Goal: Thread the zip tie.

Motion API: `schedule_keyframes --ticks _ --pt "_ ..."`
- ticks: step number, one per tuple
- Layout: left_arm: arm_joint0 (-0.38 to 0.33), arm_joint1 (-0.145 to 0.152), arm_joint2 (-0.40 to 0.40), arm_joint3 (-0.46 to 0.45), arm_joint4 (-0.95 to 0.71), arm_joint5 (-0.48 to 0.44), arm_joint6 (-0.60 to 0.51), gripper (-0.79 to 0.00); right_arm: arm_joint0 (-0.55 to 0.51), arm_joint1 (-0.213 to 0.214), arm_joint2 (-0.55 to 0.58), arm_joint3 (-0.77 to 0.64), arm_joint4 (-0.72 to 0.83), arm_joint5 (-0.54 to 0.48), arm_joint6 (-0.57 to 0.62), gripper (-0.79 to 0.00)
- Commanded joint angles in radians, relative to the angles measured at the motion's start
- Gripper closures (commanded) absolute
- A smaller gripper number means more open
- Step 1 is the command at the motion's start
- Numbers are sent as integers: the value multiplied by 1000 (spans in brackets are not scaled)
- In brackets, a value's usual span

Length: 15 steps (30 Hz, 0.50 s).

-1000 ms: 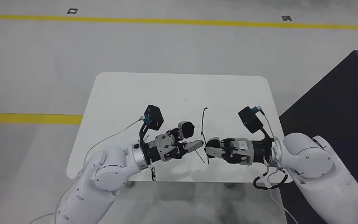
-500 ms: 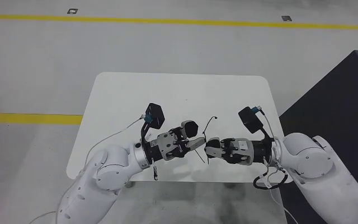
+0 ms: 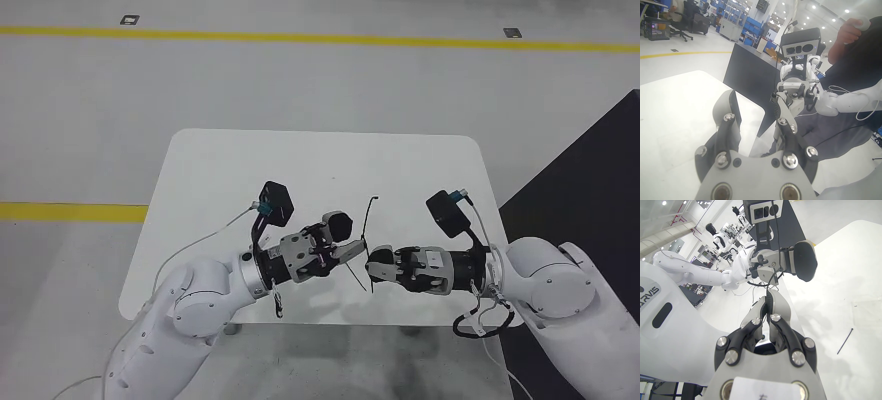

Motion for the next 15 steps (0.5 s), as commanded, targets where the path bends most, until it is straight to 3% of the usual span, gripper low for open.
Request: schedule_keyframes --ticks 1,10,15 --pt "0 -1 0 1 -1 -6 -1 -363 0 0 0 0 0 0 0 0" --pt "1 -6 0 6 8 -33 10 -271 0 0 0 0 0 0 0 0" --pt "0 -9 2 9 10 -36 11 -265 0 0 0 0 0 0 0 0"
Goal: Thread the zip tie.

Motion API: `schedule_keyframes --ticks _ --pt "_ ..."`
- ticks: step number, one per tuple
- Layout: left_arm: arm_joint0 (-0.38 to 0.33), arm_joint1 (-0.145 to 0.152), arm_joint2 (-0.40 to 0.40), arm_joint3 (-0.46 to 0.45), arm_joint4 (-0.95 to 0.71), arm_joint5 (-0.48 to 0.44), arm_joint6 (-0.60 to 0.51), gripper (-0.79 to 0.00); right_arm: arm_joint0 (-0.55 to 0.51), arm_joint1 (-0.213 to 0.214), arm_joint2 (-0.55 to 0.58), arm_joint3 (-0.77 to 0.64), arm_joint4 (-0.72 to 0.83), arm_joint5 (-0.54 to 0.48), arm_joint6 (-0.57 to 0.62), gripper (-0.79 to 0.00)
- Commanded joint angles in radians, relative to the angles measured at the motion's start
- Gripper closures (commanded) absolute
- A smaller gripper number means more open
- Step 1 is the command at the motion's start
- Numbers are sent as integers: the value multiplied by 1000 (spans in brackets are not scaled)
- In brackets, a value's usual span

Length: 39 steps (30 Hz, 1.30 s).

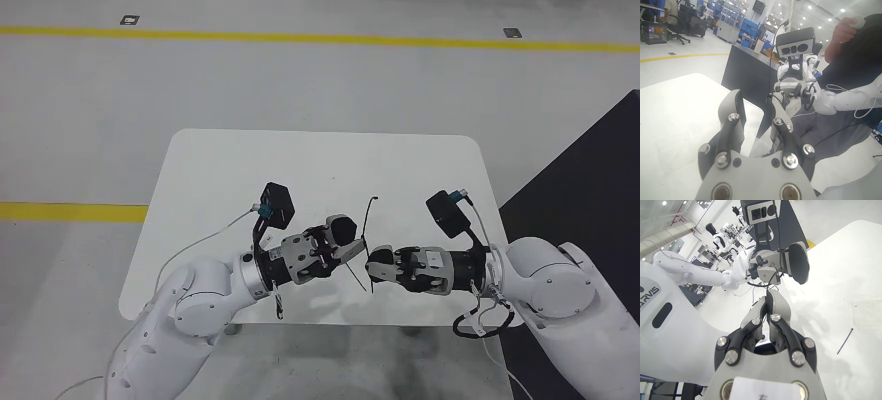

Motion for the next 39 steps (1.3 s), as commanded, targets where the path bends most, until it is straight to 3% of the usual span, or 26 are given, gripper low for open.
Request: schedule_keyframes --ticks 1,14,39 --pt "-1 -1 1 0 2 -2 -1 -268 0 0 0 0 0 0 0 0" --pt "-4 -8 0 1 2 -9 0 -209 0 0 0 0 0 0 0 0" --pt "-12 -23 13 41 -75 -39 -17 -203 0 0 0 0 0 0 0 0"
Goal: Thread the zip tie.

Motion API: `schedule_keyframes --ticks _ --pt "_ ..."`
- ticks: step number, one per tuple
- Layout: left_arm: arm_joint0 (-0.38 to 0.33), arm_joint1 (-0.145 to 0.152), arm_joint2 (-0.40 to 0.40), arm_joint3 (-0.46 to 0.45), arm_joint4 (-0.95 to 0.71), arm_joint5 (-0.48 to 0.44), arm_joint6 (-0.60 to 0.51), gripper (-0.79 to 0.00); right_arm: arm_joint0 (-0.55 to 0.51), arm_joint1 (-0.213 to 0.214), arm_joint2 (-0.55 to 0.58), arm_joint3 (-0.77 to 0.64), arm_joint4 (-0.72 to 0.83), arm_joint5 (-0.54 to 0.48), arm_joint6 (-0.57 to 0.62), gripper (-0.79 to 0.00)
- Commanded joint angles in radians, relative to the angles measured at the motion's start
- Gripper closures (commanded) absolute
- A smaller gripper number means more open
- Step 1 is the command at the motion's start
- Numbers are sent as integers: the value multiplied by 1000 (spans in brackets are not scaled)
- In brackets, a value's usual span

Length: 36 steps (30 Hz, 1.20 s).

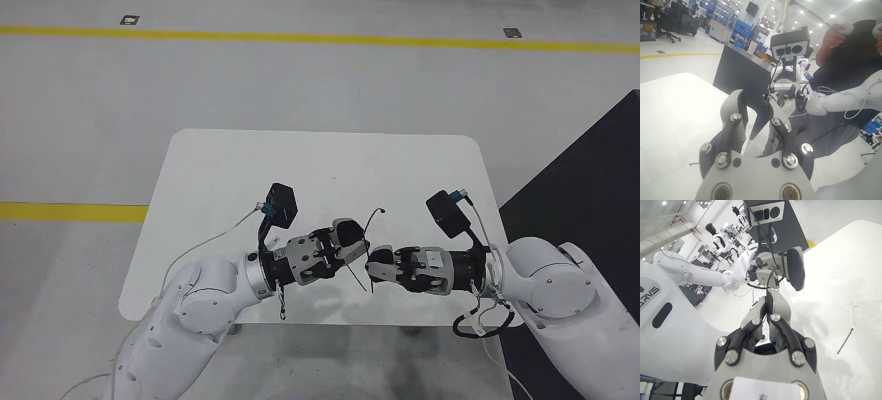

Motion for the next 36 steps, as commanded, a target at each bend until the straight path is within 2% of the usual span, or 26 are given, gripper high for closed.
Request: schedule_keyframes --ticks 1,10,19,36 --pt "0 -1 -2 1 -4 0 -1 -206 0 0 0 0 0 0 0 0" --pt "0 -3 -3 1 -5 2 -23 -169 0 0 0 0 0 0 0 0" --pt "9 -5 -5 -7 2 -10 -23 -92 0 0 0 0 0 0 0 0" --pt "15 -10 -13 -12 7 -12 -24 -86 0 0 0 0 0 0 0 0"
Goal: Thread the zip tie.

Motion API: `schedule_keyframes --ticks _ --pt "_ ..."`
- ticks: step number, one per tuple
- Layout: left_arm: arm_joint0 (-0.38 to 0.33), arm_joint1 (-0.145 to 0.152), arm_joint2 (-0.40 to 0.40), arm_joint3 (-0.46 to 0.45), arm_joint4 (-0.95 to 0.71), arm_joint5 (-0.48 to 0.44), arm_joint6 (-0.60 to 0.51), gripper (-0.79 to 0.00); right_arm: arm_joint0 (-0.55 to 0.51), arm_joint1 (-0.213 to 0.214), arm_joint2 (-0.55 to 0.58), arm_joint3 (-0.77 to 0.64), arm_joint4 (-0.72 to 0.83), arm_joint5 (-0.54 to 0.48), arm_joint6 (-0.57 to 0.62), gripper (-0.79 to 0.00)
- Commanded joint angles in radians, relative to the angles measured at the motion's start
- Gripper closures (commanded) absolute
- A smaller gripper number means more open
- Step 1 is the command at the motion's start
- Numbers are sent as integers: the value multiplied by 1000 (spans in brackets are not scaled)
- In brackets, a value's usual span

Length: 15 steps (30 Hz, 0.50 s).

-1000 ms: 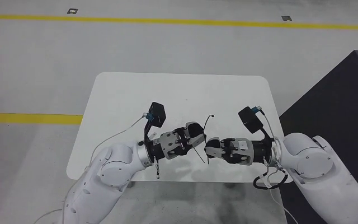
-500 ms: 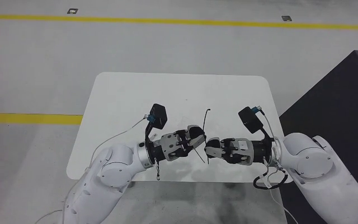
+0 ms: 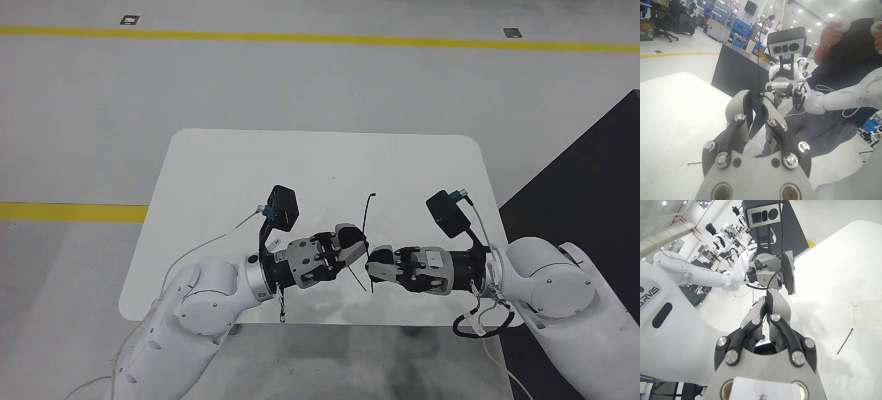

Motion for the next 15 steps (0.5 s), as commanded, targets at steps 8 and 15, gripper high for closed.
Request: schedule_keyframes --ticks 8,15 --pt "1 -2 -4 0 2 2 -5 -58 0 0 0 0 0 0 0 0" --pt "2 -4 -4 0 -1 2 -10 0 0 0 0 0 0 0 0 0"
